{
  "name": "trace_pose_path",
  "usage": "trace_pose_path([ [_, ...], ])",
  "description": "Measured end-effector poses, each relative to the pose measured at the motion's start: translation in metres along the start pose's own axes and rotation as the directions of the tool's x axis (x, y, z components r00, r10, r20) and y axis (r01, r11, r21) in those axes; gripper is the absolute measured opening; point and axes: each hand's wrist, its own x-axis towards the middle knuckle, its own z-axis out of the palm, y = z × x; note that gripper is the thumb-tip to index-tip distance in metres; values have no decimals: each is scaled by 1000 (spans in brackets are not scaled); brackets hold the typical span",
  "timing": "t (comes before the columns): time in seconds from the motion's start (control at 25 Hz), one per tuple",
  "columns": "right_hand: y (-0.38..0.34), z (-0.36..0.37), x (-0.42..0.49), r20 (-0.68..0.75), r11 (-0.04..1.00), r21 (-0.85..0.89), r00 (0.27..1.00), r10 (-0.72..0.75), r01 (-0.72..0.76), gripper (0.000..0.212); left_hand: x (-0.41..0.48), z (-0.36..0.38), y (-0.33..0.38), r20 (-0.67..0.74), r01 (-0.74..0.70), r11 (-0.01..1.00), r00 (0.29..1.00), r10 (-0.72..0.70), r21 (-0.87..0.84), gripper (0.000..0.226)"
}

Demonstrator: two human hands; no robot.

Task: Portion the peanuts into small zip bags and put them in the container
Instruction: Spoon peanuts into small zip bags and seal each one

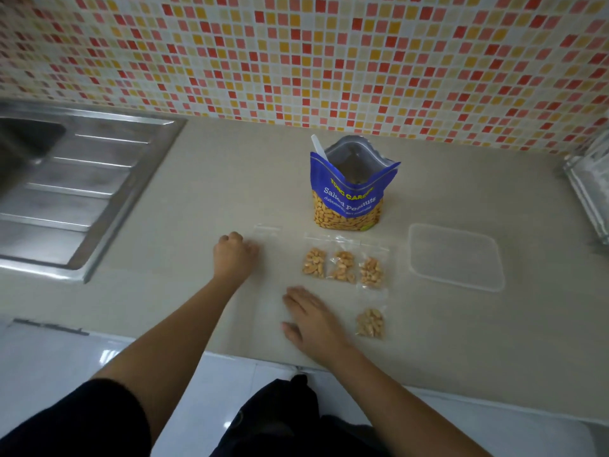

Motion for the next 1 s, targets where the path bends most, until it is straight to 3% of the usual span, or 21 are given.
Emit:
trace_pose_path([
  [0.08,-2,9,-2,56,996,-89,998,14,-9,59,7,2,4,12,-10,999,1000,10,35,44],
  [0.2,-2,17,-7,14,987,-156,999,33,-30,62,17,4,16,59,-53,997,997,49,58,49],
  [0.4,-5,14,-7,-25,965,-262,999,25,-31,62,43,-3,27,283,-302,945,924,257,128,74],
  [0.48,-4,15,-8,-9,964,-262,999,38,-39,62,49,-3,27,325,-311,937,913,247,162,67],
  [0.6,-4,15,-8,19,966,-256,999,45,-39,63,51,-2,23,304,-211,967,939,160,140,57],
  [0.76,-2,15,-8,62,980,-199,997,38,-25,63,48,-9,17,249,-298,954,927,280,40,29],
  [0.8,-2,12,-8,56,988,-156,998,21,-12,65,43,-16,18,236,-270,962,933,272,-41,21],
  [0.88,-3,0,-5,44,982,161,995,88,-94,72,29,-32,25,267,-132,946,939,215,-296,9],
  [0.92,-4,-8,-3,60,917,357,984,165,-176,71,21,-41,28,304,-56,901,931,202,-430,5],
  [1.0,-4,-25,4,-61,751,602,922,382,-271,60,4,-54,36,399,65,819,893,207,-571,8],
])
